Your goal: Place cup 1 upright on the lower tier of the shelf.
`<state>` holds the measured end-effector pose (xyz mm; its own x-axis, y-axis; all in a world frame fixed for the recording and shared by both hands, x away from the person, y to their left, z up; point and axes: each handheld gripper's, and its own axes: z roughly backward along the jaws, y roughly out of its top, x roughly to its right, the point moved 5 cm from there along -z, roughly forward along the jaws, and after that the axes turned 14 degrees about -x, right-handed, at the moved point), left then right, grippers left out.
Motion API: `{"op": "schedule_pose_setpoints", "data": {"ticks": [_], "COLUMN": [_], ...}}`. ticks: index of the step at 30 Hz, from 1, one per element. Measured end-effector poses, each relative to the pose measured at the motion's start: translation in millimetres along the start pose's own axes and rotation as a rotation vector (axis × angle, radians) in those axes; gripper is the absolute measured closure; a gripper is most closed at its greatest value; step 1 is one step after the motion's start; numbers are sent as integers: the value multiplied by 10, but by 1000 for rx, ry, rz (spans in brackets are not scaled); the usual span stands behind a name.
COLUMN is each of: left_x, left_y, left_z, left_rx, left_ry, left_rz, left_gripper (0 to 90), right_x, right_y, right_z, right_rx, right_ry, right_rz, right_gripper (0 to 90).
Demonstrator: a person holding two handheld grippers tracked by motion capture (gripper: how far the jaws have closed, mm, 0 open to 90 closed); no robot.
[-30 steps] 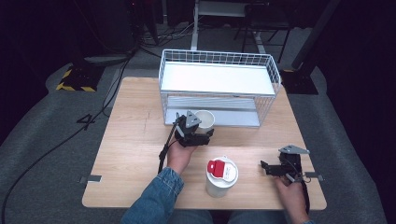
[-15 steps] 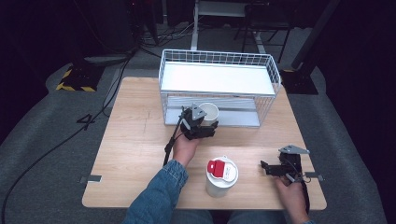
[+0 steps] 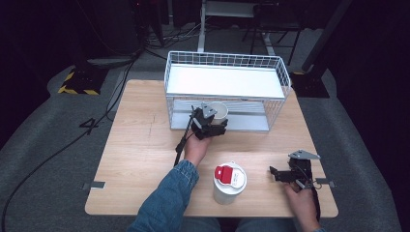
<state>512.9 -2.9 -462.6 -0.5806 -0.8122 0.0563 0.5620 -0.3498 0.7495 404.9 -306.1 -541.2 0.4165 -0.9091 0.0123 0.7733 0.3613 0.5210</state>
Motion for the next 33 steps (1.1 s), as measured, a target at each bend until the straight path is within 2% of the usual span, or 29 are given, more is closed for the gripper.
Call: {"op": "schedule_pose_setpoints", "data": {"ticks": [5,17,29,33], "left_x": [-37,-159,-222,-244], "left_y": [21,56,81,107], "left_z": [-82,-260,-425,-476], "left_rx": [9,23,31,28], "left_ry": [5,40,39,61], "left_rz": [20,39,82,72], "left_gripper": [213,213,213,213], "right_x": [1,-1,-1,-1], "right_y": [-1,6,6,6], "right_z": [0,-4,-4,-4], "right_rx": [-1,1,1,0], "right_ry": [0,-2,-3,-2], "right_rz": [2,2,3,2], "right_gripper": [5,5,5,5]}}
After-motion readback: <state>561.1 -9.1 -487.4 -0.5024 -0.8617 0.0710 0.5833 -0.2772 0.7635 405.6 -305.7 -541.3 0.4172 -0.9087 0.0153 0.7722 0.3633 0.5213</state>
